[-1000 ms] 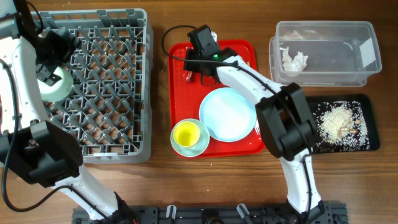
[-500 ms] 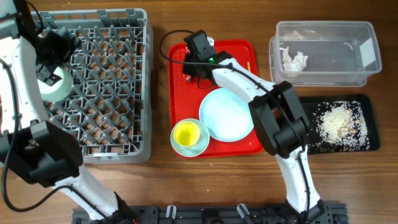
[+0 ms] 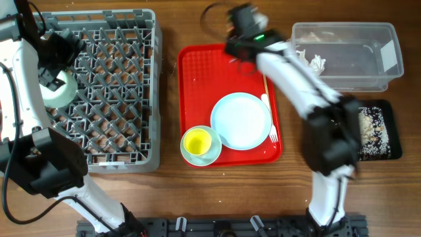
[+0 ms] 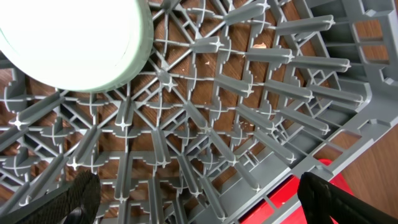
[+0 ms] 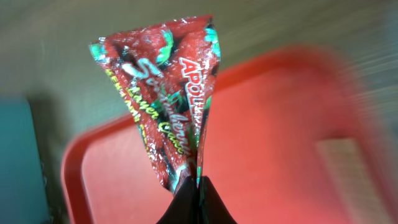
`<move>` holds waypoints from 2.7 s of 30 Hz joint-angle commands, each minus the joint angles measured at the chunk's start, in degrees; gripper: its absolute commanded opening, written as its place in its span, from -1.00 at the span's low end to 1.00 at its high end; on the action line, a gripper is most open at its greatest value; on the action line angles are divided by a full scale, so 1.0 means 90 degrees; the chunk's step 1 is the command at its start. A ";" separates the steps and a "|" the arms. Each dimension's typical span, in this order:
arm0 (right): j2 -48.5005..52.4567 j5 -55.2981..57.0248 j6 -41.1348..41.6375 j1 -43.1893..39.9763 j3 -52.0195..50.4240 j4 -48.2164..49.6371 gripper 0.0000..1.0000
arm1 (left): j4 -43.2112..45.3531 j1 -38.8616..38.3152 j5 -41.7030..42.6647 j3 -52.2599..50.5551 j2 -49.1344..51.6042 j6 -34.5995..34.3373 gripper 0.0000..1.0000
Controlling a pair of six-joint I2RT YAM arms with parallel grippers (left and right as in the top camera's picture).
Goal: Sort waste into correct bins and load items into the dishwasher rack
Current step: 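Carry the wrapper into the clear bin, release it, raise right gripper, then reach the left gripper to the light blue plate and grasp its rim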
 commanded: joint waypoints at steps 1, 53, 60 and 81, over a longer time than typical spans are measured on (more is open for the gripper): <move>-0.1071 0.1095 -0.0017 -0.0942 0.0221 -0.0486 -0.91 | -0.0007 0.0022 0.0049 -0.0005 -0.0199 -0.0066 1.00; -0.3245 -0.0457 0.0126 -0.2504 -0.0719 -0.3893 1.00 | -0.0005 0.0022 0.0049 -0.0005 -0.0199 -0.0066 1.00; -0.3245 -0.0457 0.0129 -0.2596 -0.0719 -0.3623 1.00 | -0.0967 -0.0078 0.2346 -0.0007 -0.0197 0.0124 0.99; -0.3245 -0.0459 0.0129 -0.2596 -0.0719 -0.3623 1.00 | 0.0172 -0.7006 -0.0410 -0.0102 0.0172 0.1100 0.81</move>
